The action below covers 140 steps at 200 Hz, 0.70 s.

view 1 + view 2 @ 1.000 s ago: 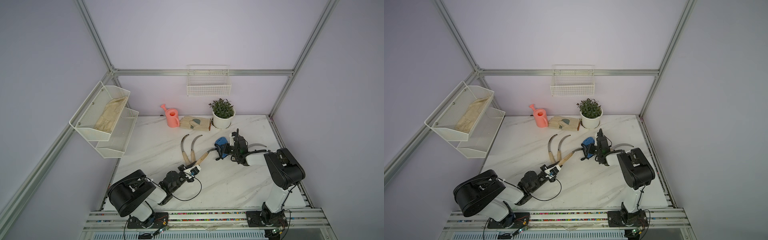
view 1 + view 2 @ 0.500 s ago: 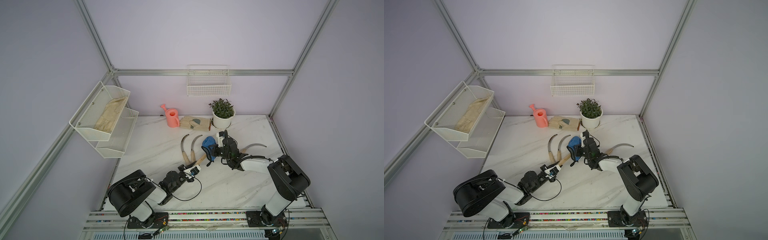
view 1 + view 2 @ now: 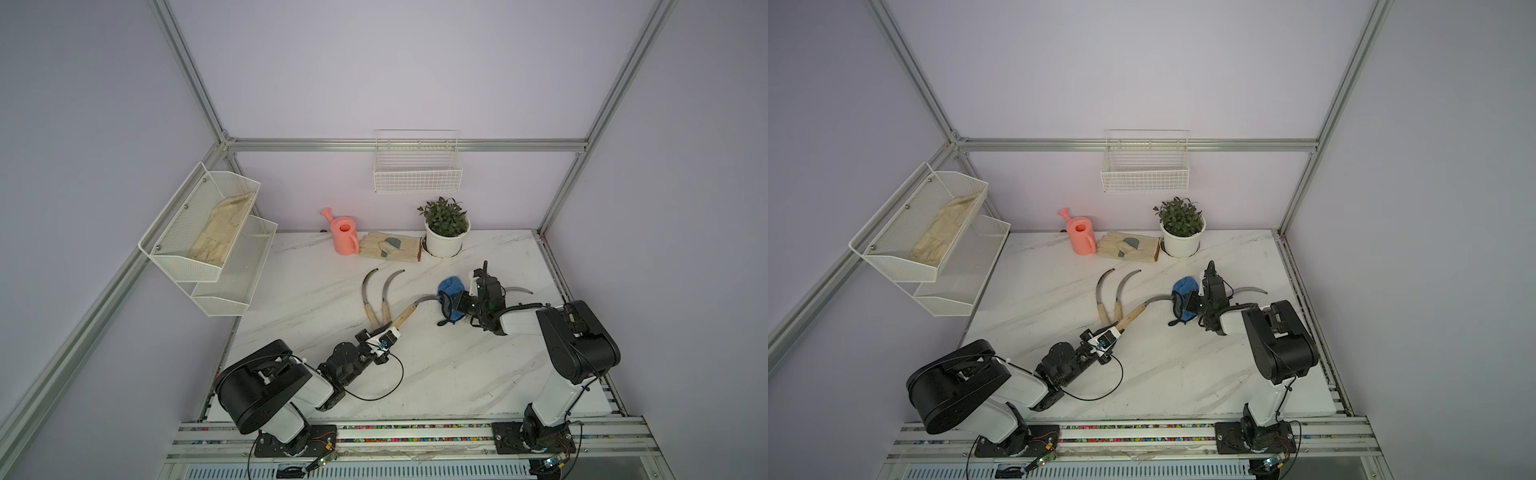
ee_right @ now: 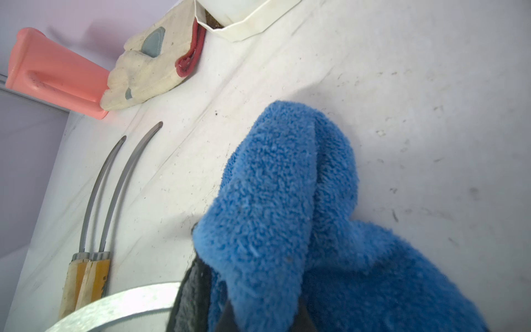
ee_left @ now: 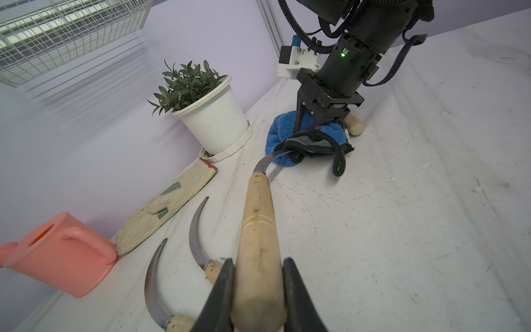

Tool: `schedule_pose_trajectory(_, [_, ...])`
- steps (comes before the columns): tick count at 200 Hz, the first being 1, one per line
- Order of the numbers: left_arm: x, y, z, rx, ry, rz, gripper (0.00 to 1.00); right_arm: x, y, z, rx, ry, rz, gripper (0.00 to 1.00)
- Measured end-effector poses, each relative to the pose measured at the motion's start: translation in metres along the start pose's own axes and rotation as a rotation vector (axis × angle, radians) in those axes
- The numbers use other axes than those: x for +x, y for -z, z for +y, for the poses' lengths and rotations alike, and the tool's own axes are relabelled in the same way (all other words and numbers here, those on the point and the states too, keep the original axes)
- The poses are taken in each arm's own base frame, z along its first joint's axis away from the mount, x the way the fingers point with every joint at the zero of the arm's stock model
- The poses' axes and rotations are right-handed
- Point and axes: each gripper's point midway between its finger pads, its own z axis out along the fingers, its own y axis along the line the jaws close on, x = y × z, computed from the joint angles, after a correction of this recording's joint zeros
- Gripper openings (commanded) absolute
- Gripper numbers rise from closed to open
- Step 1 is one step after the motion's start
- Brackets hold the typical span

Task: Wipe small sickles with rags
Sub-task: Wipe the small sickle, then adjust the small sickle.

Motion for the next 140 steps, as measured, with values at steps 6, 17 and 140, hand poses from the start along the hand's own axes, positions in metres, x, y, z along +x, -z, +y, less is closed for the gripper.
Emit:
schedule_pose_trajectory(6, [0.001,0.0,0.001,-0.007,0.019,0.003,0.0,-0.003,0.004,0.003,-0.003,0.003,-0.005,0.0])
schedule_pose_trajectory(17, [0.003,0.0,0.006,-0.03,0.052,0.013,0.0,-0.01,0.014,0.01,-0.012,0.01,-0.022,0.0])
schedule_pose_trajectory(140, [-0.045,-0.043,0.067,-0.144,0.527,0.133,0.0,-0.02,0.127,0.128,-0.235,0.173,-0.184,0.0])
